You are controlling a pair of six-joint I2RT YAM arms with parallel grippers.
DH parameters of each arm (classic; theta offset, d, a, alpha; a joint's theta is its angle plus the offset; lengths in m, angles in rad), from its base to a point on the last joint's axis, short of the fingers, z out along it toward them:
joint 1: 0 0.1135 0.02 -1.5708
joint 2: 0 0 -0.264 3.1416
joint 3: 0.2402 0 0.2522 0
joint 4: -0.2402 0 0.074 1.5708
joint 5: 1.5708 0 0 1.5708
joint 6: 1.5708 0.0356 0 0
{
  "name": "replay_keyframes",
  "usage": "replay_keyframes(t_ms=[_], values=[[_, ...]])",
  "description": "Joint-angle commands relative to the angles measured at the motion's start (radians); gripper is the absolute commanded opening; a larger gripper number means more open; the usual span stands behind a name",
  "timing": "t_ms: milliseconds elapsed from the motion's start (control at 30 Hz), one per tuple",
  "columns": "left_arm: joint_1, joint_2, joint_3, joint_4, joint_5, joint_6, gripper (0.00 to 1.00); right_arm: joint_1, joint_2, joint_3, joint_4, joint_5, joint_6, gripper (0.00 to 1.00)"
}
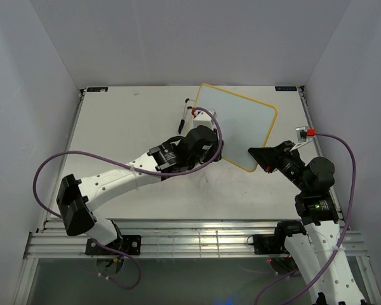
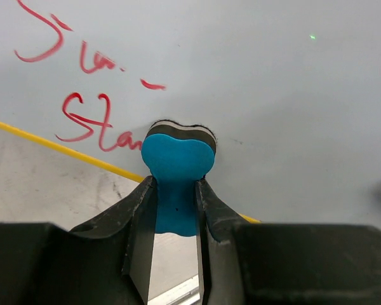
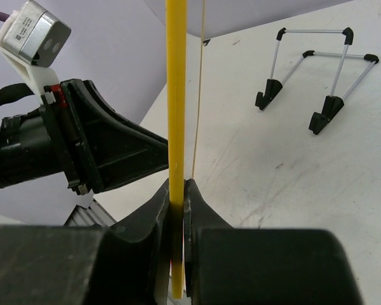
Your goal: Erase the whiteboard
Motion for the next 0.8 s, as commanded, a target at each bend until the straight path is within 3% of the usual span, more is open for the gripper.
replay_keyframes(t_ms=[0, 567, 767], values=[[0.024, -0.029, -0.034, 0.030, -0.086, 0.021, 0.00, 0.029, -0.048, 0.094, 0.271, -0.183, 0.130, 0.08], [0.271, -0.227, -0.252, 0.217, -0.039, 0.200, 0.00, 0.032, -0.002, 0.191, 0.253, -0.351, 0.192, 0.08], [0.287, -0.256, -0.269, 0.280, 0.038, 0.245, 0.00, 0.032, 0.008, 0.181, 0.281, -0.379, 0.212, 0.08]])
